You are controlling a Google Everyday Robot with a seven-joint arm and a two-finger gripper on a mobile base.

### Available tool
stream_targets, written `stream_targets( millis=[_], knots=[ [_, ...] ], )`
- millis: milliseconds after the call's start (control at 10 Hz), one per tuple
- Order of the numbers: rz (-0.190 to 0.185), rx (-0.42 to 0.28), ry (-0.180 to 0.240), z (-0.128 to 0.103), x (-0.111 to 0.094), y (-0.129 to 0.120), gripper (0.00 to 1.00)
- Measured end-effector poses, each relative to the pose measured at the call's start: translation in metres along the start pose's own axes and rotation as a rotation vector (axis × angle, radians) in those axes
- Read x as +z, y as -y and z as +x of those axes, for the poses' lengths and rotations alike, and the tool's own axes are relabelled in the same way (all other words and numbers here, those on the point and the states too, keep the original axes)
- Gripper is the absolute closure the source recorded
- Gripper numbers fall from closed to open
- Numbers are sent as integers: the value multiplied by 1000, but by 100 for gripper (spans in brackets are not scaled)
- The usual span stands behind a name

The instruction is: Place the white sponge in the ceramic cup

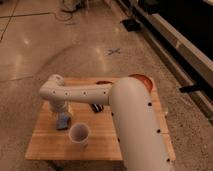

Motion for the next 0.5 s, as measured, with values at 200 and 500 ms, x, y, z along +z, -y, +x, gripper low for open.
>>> stream_targets(
  millis=[200,500],
  knots=[
    [-8,5,0,4,6,2,35],
    [-16,18,-4,12,14,2,35]
  ],
)
